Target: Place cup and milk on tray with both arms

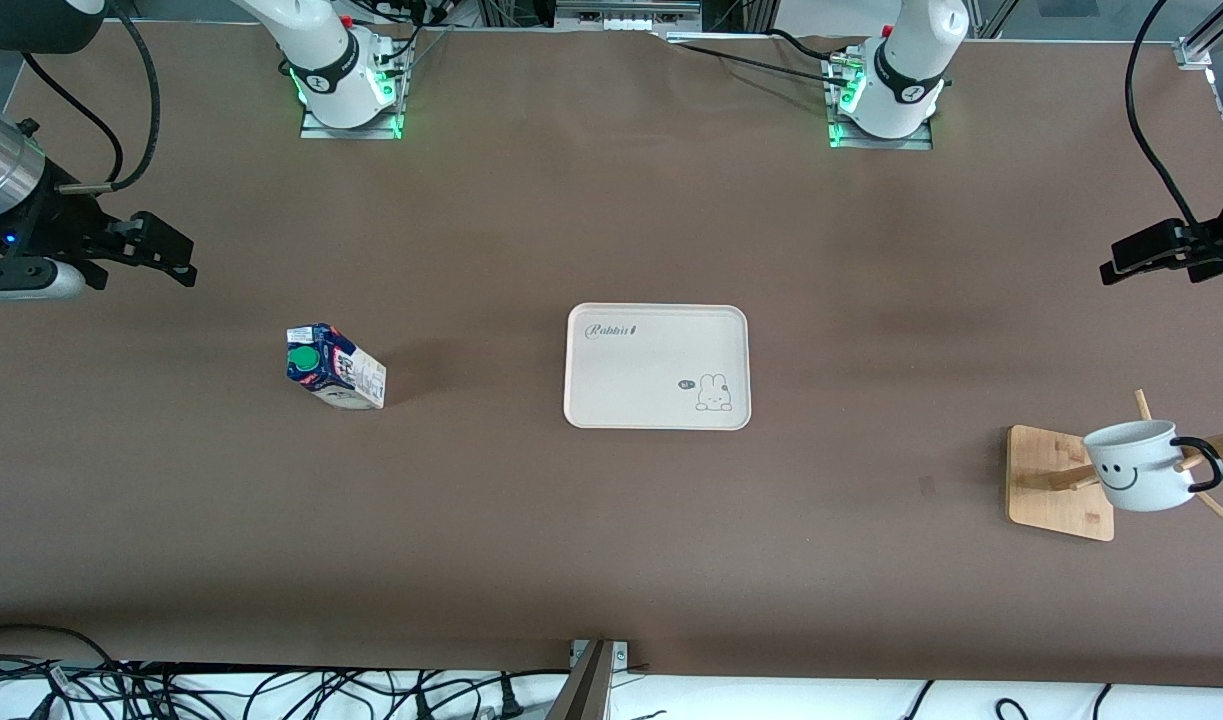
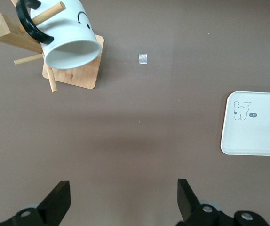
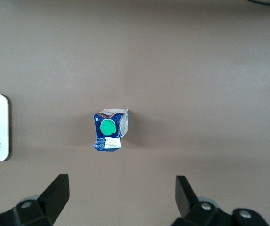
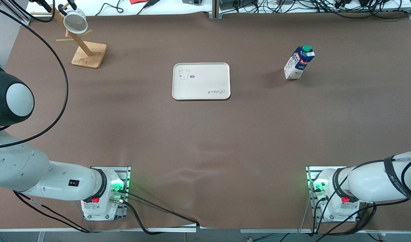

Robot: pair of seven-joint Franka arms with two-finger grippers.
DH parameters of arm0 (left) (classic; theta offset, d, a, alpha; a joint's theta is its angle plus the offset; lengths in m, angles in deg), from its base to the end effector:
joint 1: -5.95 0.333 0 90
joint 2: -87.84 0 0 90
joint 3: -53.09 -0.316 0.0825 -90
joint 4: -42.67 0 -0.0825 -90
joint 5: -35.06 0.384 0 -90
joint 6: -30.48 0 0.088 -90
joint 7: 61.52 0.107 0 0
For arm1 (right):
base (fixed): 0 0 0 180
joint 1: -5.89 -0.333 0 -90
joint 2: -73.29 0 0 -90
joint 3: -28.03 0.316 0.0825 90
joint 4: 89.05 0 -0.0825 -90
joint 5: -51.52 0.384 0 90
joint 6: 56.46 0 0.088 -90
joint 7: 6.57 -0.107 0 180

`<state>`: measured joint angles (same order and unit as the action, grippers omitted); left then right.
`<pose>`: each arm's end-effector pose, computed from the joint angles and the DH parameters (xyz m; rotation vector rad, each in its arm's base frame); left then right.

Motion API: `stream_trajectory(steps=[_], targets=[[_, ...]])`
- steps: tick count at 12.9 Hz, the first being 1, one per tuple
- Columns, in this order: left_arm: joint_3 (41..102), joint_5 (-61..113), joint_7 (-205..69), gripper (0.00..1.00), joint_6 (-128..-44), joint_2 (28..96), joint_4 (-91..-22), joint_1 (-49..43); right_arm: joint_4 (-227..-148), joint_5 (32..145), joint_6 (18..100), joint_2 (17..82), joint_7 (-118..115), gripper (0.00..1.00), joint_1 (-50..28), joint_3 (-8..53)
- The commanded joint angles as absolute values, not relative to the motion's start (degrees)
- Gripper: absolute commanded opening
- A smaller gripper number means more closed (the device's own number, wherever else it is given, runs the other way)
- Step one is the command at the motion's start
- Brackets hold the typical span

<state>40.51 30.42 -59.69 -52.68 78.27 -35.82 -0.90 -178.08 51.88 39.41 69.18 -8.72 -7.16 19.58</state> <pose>0.5914 0.0378 0.6144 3.0881 0.0930 -0.1215 0.5835 0.0506 0.6014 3.1385 0.0673 0.0763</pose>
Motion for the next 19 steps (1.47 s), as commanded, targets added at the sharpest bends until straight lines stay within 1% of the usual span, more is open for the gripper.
stream_trajectory(steps=[1, 9, 10, 12, 14, 16, 18, 19], targets=[[40.79, 31.19, -59.67, 1.0, -53.28, 78.7, -36.25, -1.43, -177.64, 51.26, 39.43, 68.81, -9.03, 1.0, -7.12, 19.5], [40.7, 31.19, -55.72, 1.0, -53.19, 78.79, -36.25, -1.43, -177.12, 52.13, 40.84, 67.93, -8.15, 1.0, -7.47, 19.59], [40.79, 30.84, -56.07, 1.0, -52.93, 78.88, -36.25, -1.43, -177.12, 52.05, 41.18, 66.62, -8.15, 1.0, -7.91, 19.76], [40.7, 31.1, -56.16, 1.0, -52.66, 78.79, -36.25, -1.43, -177.38, 52.31, 41.45, 59.87, -8.07, 1.0, -8.7, 19.68], [40.7, 31.19, -55.9, 1.0, -52.75, 78.7, -36.25, -1.43, -177.64, 52.4, 43.02, 56.96, -8.68, 1.0, -10.18, 19.77], [40.79, 31.28, -55.8, 1.0, -52.84, 78.7, -36.25, -1.43, -180.09, 52.31, 46.53, 55.54, -10.6, 1.0, -12.21, 19.77], [40.96, 31.19, -55.72, 1.0, -52.92, 78.79, -36.25, -1.52, -183.69, 52.31, 50.57, 54.48, -11.85, 1.0, -12.22, 19.77], [42.1, 31.19, -55.72, 1.0, -53.01, 78.79, -36.17, -1.52, -185.54, 52.31, 52.59, 54.39, -11.76, 1.0, -12.13, 19.77]])
